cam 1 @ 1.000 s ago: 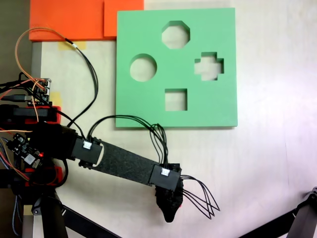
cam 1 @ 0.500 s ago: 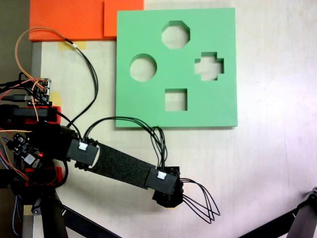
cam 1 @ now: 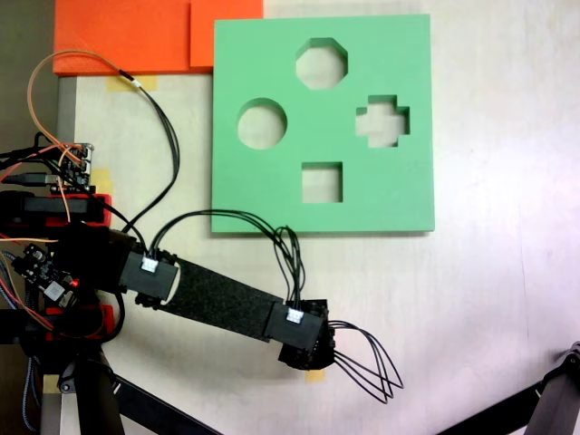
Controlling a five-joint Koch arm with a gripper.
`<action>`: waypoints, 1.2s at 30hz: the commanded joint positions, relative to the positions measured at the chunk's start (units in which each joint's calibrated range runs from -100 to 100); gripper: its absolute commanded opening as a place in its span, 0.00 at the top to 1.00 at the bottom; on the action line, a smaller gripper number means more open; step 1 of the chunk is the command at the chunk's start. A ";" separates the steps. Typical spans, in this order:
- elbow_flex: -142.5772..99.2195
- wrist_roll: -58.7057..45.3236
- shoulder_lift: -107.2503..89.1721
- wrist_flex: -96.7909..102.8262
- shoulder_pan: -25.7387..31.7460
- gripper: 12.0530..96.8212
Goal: Put the square block into the corresponding hole
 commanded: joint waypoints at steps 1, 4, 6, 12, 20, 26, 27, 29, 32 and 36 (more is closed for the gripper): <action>-1.31 0.63 -2.54 -7.07 -0.34 0.85; -1.31 1.32 -9.10 -8.22 -0.34 0.89; -1.21 1.86 -15.39 -8.22 -0.15 0.91; 0.68 7.08 -38.43 -8.22 4.10 0.97; 2.68 19.29 -46.25 -8.22 17.88 0.97; 6.66 24.81 -36.34 -8.22 23.64 0.97; 7.16 24.86 -35.22 -8.22 23.64 0.97; 7.36 24.96 -33.96 -8.22 23.59 0.97; 7.36 25.45 -32.15 -6.59 22.95 0.97; 9.36 25.74 -27.40 -5.33 22.52 0.97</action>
